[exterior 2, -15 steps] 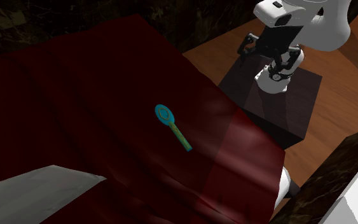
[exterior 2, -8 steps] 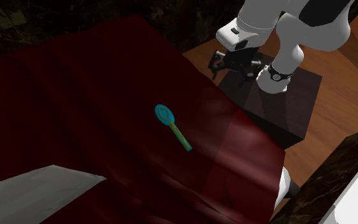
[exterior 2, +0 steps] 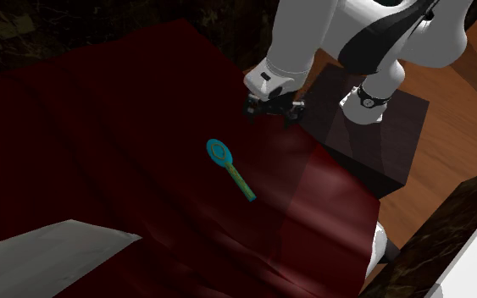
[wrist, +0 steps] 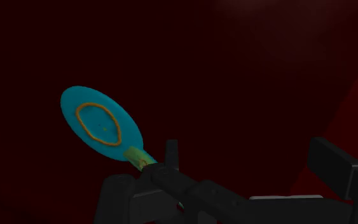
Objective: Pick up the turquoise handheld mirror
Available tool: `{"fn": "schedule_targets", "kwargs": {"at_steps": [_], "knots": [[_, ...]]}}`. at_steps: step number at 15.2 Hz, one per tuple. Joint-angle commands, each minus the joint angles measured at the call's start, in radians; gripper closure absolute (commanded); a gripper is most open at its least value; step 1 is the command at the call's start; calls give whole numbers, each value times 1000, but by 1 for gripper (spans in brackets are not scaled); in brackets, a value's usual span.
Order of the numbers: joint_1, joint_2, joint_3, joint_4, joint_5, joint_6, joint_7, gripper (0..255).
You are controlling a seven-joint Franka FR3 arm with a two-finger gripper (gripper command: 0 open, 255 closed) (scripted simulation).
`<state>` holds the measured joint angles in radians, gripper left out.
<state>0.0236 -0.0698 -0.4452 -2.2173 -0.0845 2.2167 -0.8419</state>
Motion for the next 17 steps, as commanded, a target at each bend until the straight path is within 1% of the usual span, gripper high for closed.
{"fn": "schedule_targets", "kwargs": {"at_steps": [1, 5, 8, 11, 12, 17], "knots": [[-5, 93, -19, 50, 46, 38, -93, 0], [-38, 267, -15, 177, 140, 71, -252, 0], [-78, 394, 8, 288, 200, 79, -355, 0], [-124, 519, 38, 413, 244, 74, -440, 0], [-131, 537, 44, 433, 248, 72, -451, 0], [-140, 575, 56, 419, 266, 123, -460, 0]]}}
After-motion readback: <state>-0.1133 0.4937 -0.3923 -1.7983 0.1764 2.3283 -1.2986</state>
